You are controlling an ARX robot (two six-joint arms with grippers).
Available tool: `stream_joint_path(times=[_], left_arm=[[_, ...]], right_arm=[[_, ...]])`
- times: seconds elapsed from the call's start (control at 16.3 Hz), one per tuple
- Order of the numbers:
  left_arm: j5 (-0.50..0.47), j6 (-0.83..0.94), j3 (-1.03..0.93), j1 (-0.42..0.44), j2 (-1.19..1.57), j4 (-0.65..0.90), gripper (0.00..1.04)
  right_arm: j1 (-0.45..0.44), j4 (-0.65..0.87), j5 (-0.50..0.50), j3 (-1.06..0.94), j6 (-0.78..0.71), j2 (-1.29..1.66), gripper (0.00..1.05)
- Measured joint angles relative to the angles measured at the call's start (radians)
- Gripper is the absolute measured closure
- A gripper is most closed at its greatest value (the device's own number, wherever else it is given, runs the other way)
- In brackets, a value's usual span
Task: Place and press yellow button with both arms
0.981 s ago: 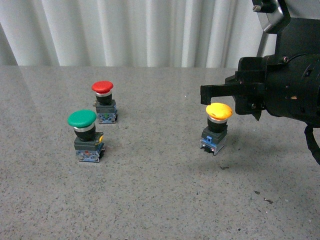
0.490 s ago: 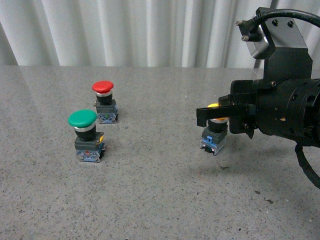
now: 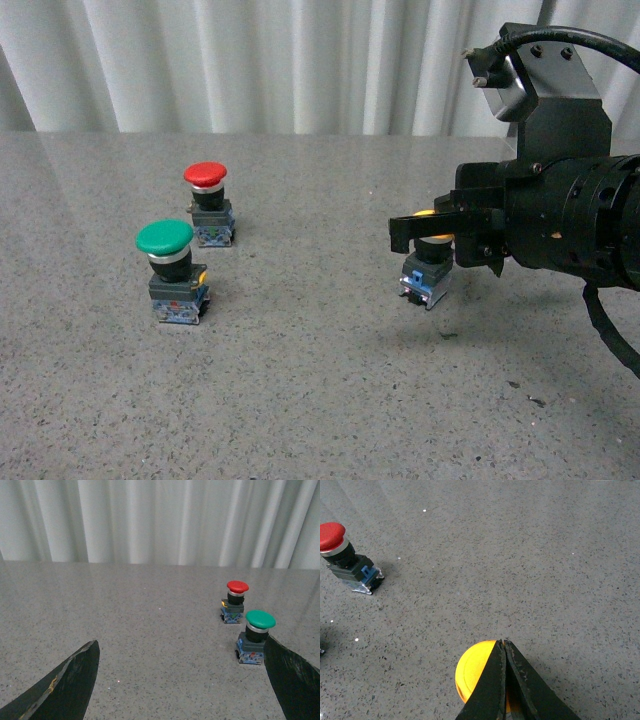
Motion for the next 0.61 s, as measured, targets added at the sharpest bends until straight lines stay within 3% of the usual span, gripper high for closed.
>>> stream_joint_path(times=[0.18,0.43,0.61], left_arm=[[0.0,0.0,0.0,0.0,0.0,0.0,0.07],[0.0,0.0,0.0,0.0,0.0,0.0,0.07],[0.0,0.0,0.0,0.0,0.0,0.0,0.07]], right_arm=[[-0.014,0.047,-0.008,-0.013,0.002,-0.003,1.03],[-0.016,0.251,-0.074,-0.089,0.052,-0.101,1.03],[0.026,0.316,-0.101,-0.151,0.092,-0.281,1.03]])
